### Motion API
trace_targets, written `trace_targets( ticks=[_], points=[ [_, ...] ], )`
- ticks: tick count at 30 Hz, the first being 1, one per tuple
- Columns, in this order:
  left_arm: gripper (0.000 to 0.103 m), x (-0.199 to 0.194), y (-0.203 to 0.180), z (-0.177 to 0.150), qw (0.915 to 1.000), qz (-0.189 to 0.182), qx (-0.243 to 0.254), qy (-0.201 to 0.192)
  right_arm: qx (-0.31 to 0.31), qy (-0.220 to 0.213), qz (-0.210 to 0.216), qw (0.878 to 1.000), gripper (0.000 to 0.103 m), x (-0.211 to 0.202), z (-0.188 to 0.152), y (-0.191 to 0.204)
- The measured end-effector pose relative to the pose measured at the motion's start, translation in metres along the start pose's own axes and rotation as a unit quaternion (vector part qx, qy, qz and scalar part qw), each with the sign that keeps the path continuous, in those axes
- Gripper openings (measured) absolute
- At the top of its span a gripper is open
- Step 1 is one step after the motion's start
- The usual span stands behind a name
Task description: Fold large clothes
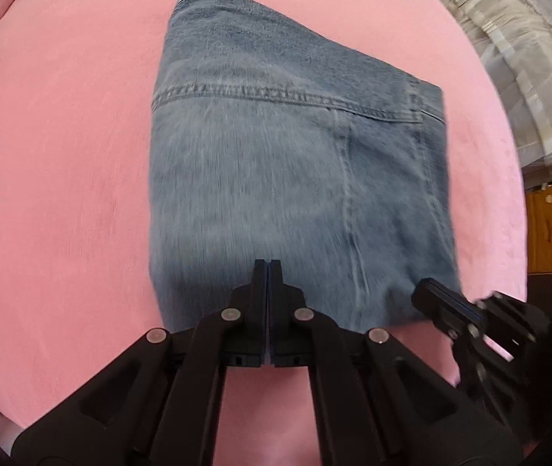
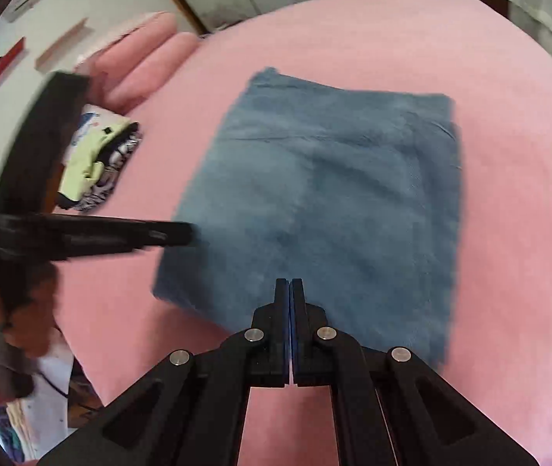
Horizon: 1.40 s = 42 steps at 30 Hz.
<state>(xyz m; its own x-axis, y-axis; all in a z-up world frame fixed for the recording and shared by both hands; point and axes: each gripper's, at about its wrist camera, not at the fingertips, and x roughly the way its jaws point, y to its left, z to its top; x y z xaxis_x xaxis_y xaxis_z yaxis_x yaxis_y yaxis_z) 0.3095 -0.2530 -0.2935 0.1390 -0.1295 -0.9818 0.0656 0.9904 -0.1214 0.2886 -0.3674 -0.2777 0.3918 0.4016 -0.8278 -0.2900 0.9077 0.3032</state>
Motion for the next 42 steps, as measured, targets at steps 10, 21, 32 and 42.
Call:
trace_targets(
  ticks=[10,21,32,42],
  points=[
    [0.000,0.038,0.009,0.049,0.9995,-0.029,0.003,-0.013,0.060,0.047,0.022,0.997,0.000,0.070,0.019,-0.007],
    [0.000,0.061,0.009,0.128,0.9943,-0.046,0.033,-0.090,0.068,-0.022,-0.012,0.997,0.000,0.115,0.111,-0.050],
    [0.000,0.089,0.034,0.202,0.9885,-0.065,-0.019,-0.135,0.169,-0.081,-0.088,0.978,0.000,0.096,0.135,-0.126],
    [0.000,0.053,0.087,0.208,0.9835,0.026,-0.099,-0.149,0.256,-0.100,-0.154,0.949,0.000,0.009,0.104,-0.163]
  ],
)
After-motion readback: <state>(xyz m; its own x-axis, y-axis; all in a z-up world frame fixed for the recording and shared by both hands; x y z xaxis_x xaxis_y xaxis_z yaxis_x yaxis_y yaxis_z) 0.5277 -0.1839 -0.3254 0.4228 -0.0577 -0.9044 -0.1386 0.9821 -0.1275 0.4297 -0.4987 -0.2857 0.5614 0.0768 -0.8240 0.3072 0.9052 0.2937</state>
